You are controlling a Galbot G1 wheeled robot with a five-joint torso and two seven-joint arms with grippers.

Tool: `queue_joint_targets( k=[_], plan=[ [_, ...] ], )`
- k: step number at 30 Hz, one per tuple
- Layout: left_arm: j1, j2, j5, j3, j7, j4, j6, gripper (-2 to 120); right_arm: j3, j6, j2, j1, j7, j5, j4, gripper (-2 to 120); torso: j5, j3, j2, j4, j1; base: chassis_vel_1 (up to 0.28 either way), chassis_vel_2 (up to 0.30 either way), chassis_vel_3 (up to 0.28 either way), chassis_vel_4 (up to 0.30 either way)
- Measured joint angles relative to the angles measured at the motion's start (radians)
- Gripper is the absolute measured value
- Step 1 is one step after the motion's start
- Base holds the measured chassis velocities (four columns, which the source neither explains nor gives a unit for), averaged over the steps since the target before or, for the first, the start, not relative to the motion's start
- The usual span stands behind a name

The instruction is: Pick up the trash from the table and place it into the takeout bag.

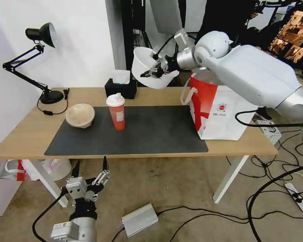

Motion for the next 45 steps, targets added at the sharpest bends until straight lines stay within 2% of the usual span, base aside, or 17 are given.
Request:
queue_joint_targets(
  k=[19,30,45],
  plan=[
    [-0.007,0.01,-0.002,0.005,0.001,0.009,0.0,95,-0.003,-0.002,-0.068,0.088,-0.022,0.012,-0.02,0,0.0,0.0,0.0,0.0001,0.0,0.0,0.0,0.0,0.0],
    [-0.024,0.024,0.0,0.0,0.0,0.035,-0.005,95,-0.005,-0.003,-0.153,0.12,-0.037,0.014,-0.061,0,0.0001,0.0,0.0,-0.0001,0.0,0.0,0.0,0.0,0.0],
    [-0.024,0.039,-0.003,0.012,0.0,0.036,-0.004,95,0.007,0.003,-0.218,0.161,-0.056,0.016,-0.085,0,0.0,0.0,0.0,0.0001,0.0,0.0,0.0,0.0,0.0]
  ],
)
